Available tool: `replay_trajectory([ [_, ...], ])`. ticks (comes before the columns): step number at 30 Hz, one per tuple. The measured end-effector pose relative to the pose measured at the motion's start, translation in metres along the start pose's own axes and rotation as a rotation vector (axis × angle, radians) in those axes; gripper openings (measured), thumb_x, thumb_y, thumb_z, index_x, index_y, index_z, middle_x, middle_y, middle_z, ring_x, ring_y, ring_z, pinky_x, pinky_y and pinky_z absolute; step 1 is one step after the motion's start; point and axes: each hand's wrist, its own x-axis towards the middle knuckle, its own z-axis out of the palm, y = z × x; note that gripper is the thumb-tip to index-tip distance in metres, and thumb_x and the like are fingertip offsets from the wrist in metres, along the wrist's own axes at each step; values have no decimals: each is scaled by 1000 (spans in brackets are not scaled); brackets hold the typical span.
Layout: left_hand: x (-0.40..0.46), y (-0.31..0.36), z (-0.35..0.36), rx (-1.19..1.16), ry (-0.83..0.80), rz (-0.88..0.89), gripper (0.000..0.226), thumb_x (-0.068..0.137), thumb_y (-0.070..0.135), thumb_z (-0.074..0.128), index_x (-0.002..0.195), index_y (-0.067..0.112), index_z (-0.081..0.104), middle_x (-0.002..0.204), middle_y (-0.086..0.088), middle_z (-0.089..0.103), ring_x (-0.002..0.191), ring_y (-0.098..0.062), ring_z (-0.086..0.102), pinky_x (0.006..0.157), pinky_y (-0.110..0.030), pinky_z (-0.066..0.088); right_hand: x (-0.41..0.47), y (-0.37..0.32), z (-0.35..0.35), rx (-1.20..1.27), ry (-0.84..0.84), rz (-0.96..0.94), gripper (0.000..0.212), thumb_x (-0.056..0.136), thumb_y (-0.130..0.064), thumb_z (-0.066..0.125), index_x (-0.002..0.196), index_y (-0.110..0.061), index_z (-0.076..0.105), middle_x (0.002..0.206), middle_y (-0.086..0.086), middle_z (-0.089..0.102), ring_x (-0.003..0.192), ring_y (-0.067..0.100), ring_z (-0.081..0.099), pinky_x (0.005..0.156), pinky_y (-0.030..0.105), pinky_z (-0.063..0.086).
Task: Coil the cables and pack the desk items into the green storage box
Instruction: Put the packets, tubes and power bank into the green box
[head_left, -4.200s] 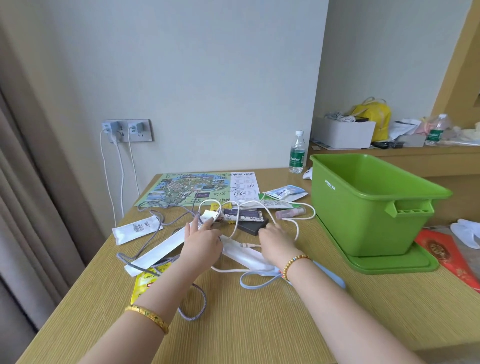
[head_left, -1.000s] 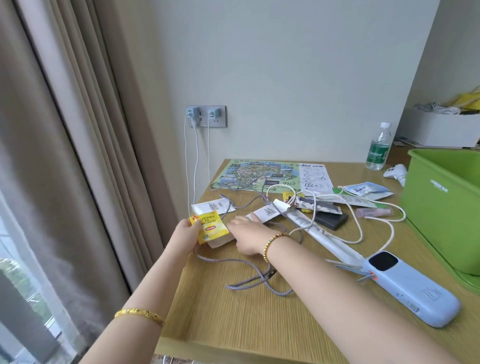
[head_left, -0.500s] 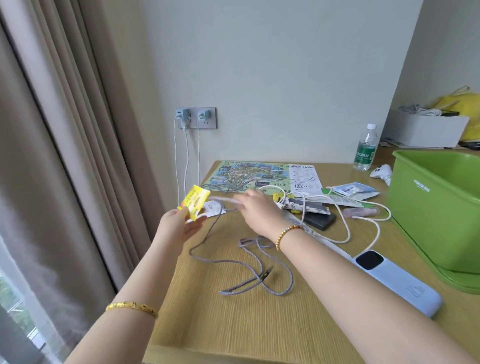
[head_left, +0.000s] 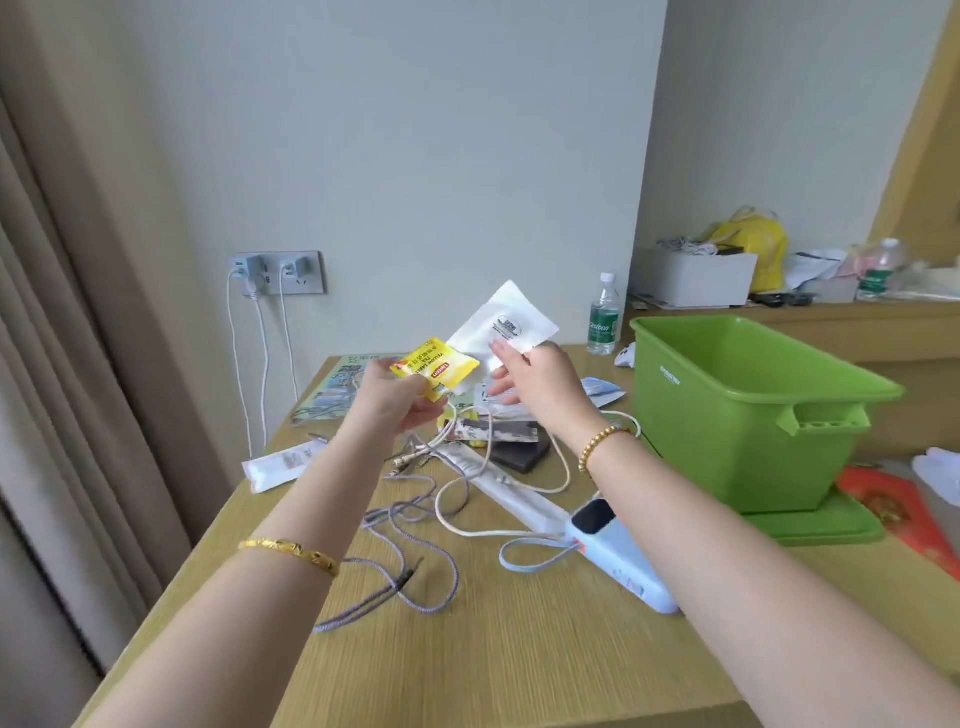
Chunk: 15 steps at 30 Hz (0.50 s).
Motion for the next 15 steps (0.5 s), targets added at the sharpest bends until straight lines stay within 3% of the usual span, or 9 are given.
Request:
replay_trajectory([
  [3, -2, 14, 45, 62, -56, 67, 62, 88, -3, 43, 142, 24, 30, 52, -3, 59, 34, -6, 56, 46, -21, 55, 4, -5, -46, -18, 146, -54, 31, 94, -34, 49, 75, -15, 63, 71, 4, 66, 62, 18, 66, 60, 27, 54],
  [6, -9, 27, 94, 173, -131, 147, 41, 90, 2, 37, 121, 17, 59, 68, -1, 53, 32, -3, 51, 43, -18, 53, 5, -7, -95, -195, 290, -131, 44, 94, -36, 47, 55, -16, 55, 52, -2, 58, 54, 19, 60, 63, 30, 47],
  [9, -18, 39, 145, 199, -174, 214, 28, 91, 7, 39, 100, 14, 64, 72, 1, 52, 46, -8, 51, 44, -18, 53, -1, -3, -147, -281, 431, -181, 51, 94, -32, 47, 45, -19, 48, 40, -6, 52, 45, 7, 51, 59, 26, 41],
  [12, -24, 43, 189, 280, -237, 294, 15, 91, 12, 44, 90, 15, 59, 74, -1, 55, 61, -11, 50, 54, -22, 50, -5, 3, -198, -210, 402, -107, 36, 96, -20, 46, 63, -17, 61, 72, 5, 68, 64, 12, 60, 64, 27, 50],
  [15, -30, 30, 220, 487, -344, 402, 23, 90, 10, 42, 92, 13, 65, 79, -4, 60, 63, -12, 51, 56, -17, 41, -11, 20, -245, -294, 180, 69, 23, 89, 2, 50, 92, -8, 70, 93, 9, 64, 85, 23, 57, 64, 24, 46],
])
